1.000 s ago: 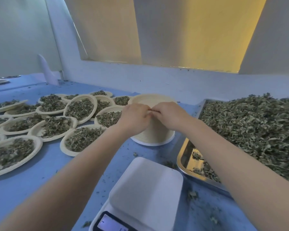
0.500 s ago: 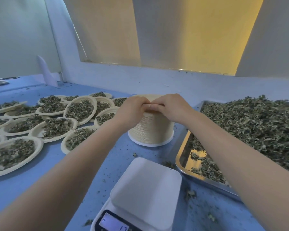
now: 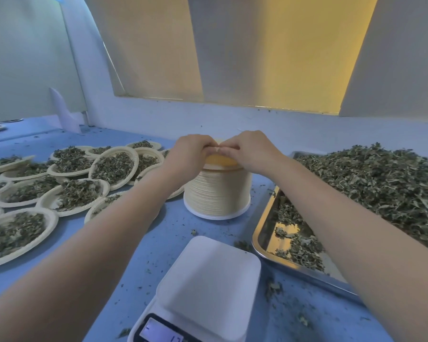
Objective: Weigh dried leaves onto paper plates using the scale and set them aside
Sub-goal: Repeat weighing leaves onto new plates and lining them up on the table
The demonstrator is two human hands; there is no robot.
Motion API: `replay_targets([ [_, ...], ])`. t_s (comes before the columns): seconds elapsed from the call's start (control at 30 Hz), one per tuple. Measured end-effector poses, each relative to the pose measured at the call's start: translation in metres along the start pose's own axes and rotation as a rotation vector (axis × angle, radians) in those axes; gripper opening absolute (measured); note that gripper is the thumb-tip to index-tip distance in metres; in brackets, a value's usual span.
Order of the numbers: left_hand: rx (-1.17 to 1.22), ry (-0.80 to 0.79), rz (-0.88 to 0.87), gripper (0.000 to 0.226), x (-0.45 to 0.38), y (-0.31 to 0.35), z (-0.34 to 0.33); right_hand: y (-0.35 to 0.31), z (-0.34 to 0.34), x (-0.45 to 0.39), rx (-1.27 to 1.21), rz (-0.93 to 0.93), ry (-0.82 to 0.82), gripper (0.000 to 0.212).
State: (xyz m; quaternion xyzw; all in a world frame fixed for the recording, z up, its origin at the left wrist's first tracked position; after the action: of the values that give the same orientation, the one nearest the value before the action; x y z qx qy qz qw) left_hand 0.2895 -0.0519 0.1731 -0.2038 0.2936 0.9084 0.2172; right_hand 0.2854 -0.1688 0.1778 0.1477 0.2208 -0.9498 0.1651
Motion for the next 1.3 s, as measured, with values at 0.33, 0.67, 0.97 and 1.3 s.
replay_targets([
  [0.33,0.0,0.101,-0.06,0.02,0.055,0.024,0.028,-0.031,0.007,0.05,0.041,0.043,0.022,0.024],
  [0.67,0.017,0.095,-0.101,0.018,0.175,0.047,0.034,-0.07,-0.022,0.157,0.133,0.11,-0.018,0.026],
  [0.97,0.015,-0.086,-0.019,0.018,0.219,0.028,-0.006,-0.058,-0.068,0.2,0.086,0.025,-0.129,0.023],
  [1.3,0.186,-0.007,0.068,0.028,0.211,0.017,0.009,-0.056,-0.06,0.187,-0.158,0.048,0.025,0.025],
])
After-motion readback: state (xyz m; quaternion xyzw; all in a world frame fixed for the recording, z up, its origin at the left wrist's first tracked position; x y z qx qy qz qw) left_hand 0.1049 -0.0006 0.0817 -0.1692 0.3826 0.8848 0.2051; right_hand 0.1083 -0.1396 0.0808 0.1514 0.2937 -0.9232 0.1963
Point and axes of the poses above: each hand's wrist, its own x-axis away from the middle knuckle, its own z-axis out of the back of the hand, y = z × x, the point moved 7 cm from there along -x, towards the middle knuckle
